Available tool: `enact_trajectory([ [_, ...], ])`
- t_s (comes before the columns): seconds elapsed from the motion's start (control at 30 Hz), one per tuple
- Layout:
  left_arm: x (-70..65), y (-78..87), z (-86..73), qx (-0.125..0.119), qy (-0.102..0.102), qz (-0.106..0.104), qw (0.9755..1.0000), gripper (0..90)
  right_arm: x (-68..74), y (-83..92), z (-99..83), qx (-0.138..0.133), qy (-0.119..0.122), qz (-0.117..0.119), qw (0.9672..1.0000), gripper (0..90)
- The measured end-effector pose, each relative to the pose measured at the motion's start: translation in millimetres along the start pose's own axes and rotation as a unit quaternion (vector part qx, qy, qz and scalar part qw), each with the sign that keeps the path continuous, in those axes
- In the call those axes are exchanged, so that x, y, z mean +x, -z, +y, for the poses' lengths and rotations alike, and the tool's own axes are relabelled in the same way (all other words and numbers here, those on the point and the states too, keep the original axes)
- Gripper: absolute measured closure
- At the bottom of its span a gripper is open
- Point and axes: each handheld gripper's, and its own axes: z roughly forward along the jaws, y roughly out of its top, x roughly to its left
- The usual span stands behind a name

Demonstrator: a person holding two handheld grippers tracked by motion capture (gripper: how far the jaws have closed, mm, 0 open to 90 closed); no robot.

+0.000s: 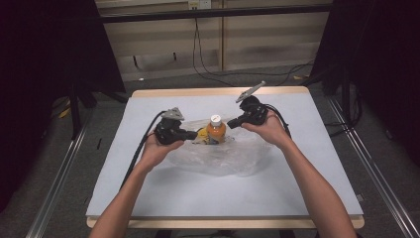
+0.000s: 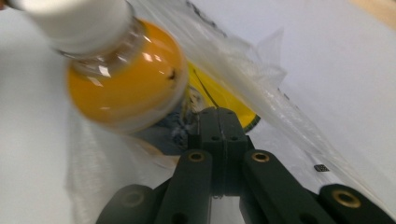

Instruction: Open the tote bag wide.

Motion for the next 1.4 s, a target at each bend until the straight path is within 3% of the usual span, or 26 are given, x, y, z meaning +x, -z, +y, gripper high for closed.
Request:
enact_trajectory([
  [0.03, -6.5, -13.2, -0.7, 0.006, -0.001, -0.014, 0.9999, 90.0, -1.9, -7.7, -0.2, 0.012, -0.005, 0.007, 0.9999, 90.0],
  [0.07, -6.5, -13.2, -0.7, 0.006, -0.001, -0.014, 0.9999, 90.0, -3.9, -15.9, -1.4, 0.022, -0.005, 0.009, 0.9997, 90.0],
  [0.1, -12.6, -24.7, -1.5, 0.032, -0.008, -0.020, 0.9993, 90.0, -5.6, -24.1, -2.8, 0.033, -0.010, 0.013, 0.9993, 90.0],
  [0.17, -14.9, -30.0, -2.4, 0.042, -0.016, -0.021, 0.9988, 90.0, -9.0, -40.8, -5.7, 0.048, -0.009, 0.018, 0.9987, 90.0],
  [0.33, -28.1, -47.8, -19.6, 0.047, -0.006, -0.052, 0.9975, 90.0, -11.5, -66.3, -8.2, 0.069, -0.024, 0.032, 0.9969, 90.0],
  [0.4, -36.2, -54.8, -28.2, 0.064, -0.021, -0.059, 0.9960, 90.0, -17.6, -83.7, -7.2, 0.081, -0.025, 0.034, 0.9959, 90.0],
  [0.5, -53.4, -59.6, -30.9, 0.073, -0.048, -0.068, 0.9939, 90.0, -21.9, -92.8, -1.7, 0.081, -0.032, 0.030, 0.9958, 90.0],
  [0.53, -53.4, -59.6, -30.9, 0.073, -0.048, -0.068, 0.9939, 90.0, -21.9, -92.8, -1.7, 0.081, -0.032, 0.030, 0.9958, 90.0],
  [0.57, -64.0, -60.2, -32.8, 0.085, -0.065, -0.067, 0.9920, 90.0, -24.8, -96.1, 2.1, 0.080, -0.037, 0.024, 0.9959, 90.0],
  [0.7, -76.6, -55.6, -38.0, 0.086, -0.077, -0.077, 0.9904, 90.0, -28.3, -99.0, 7.9, 0.084, -0.052, 0.007, 0.9951, 90.0],
  [0.8, -85.6, -48.3, -42.9, 0.095, -0.094, -0.092, 0.9868, 90.0, -37.6, -103.8, 15.4, 0.084, -0.070, -0.009, 0.9939, 90.0],
  [0.87, -92.1, -46.1, -47.0, 0.088, -0.098, -0.091, 0.9871, 90.0, -38.4, -104.4, 16.8, 0.085, -0.078, -0.011, 0.9933, 90.0],
  [0.93, -99.2, -40.4, -49.9, 0.099, -0.112, -0.105, 0.9831, 90.0, -43.4, -106.5, 19.5, 0.083, -0.087, -0.013, 0.9927, 90.0],
  [0.97, -101.9, -40.3, -52.1, 0.090, -0.112, -0.101, 0.9844, 90.0, -46.9, -107.4, 20.9, 0.081, -0.089, -0.021, 0.9925, 90.0],
  [1.03, -105.5, -38.5, -54.4, 0.088, -0.116, -0.107, 0.9835, 90.0, -51.5, -108.9, 22.1, 0.076, -0.096, -0.025, 0.9921, 90.0],
  [1.07, -107.7, -36.2, -53.3, 0.103, -0.126, -0.120, 0.9794, 90.0, -53.8, -109.8, 23.6, 0.075, -0.102, -0.029, 0.9916, 90.0],
  [1.1, -111.0, -36.1, -54.2, 0.100, -0.127, -0.115, 0.9801, 90.0, -56.3, -111.3, 25.8, 0.073, -0.109, -0.035, 0.9907, 90.0],
  [1.13, -115.3, -35.7, -55.6, 0.097, -0.131, -0.109, 0.9806, 90.0, -60.3, -112.6, 28.6, 0.073, -0.111, -0.055, 0.9896, 90.0],
  [1.17, -116.1, -35.4, -56.1, 0.096, -0.134, -0.113, 0.9798, 90.0, -60.6, -113.6, 29.3, 0.069, -0.117, -0.056, 0.9891, 90.0],
  [1.23, -114.2, -35.2, -58.1, 0.089, -0.124, -0.121, 0.9807, 90.0, -62.5, -114.0, 29.7, 0.068, -0.120, -0.058, 0.9888, 90.0],
  [1.27, -111.9, -34.2, -57.4, 0.098, -0.120, -0.128, 0.9796, 90.0, -62.4, -114.2, 29.6, 0.066, -0.126, -0.059, 0.9881, 90.0],
  [1.3, -110.1, -35.7, -58.7, 0.087, -0.112, -0.127, 0.9818, 90.0, -62.0, -114.1, 29.1, 0.065, -0.120, -0.062, 0.9888, 90.0],
  [1.33, -107.7, -36.0, -58.5, 0.084, -0.108, -0.126, 0.9824, 90.0, -62.0, -114.1, 29.1, 0.065, -0.120, -0.062, 0.9888, 90.0],
  [1.37, -102.7, -36.2, -57.7, 0.083, -0.103, -0.114, 0.9846, 90.0, -58.8, -113.5, 28.3, 0.067, -0.106, -0.059, 0.9903, 90.0],
  [1.4, -102.7, -36.2, -57.7, 0.083, -0.103, -0.114, 0.9846, 90.0, -58.8, -113.5, 28.3, 0.067, -0.106, -0.059, 0.9903, 90.0],
])
